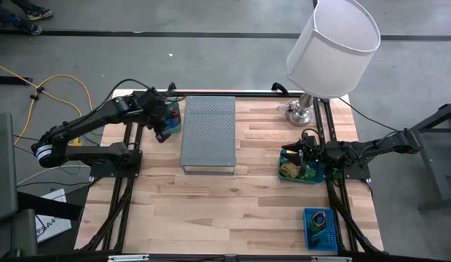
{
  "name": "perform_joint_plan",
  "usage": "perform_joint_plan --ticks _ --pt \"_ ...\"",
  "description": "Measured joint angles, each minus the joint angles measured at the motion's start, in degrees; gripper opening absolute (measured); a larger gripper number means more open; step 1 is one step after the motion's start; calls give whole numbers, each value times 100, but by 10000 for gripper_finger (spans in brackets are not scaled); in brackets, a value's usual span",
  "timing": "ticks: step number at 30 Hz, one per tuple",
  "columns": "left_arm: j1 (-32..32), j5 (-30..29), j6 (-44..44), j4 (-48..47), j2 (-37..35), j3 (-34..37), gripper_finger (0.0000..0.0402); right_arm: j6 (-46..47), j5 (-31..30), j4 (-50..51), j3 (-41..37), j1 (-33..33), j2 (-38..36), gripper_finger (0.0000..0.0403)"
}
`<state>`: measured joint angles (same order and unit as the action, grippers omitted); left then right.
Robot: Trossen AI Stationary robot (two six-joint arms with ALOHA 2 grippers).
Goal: Pick & Place Office Desk Supplies
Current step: Put the blue bin with crayon boxes on the shelf
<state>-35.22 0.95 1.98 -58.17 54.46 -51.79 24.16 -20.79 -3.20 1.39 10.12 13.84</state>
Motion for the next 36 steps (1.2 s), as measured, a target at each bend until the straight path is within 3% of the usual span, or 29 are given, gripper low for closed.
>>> perform_joint_plan --ticks 8,23,36 --pt "-1 -2 -574 -444 0 0 83 0 -1 0 0 -1 0 153" --pt "-1 343 -2054 -57 2 546 83 0 0 0 0 0 0 153" --pt "-1 277 -1950 184 4 562 83 0 -1 0 0 -1 -1 153"
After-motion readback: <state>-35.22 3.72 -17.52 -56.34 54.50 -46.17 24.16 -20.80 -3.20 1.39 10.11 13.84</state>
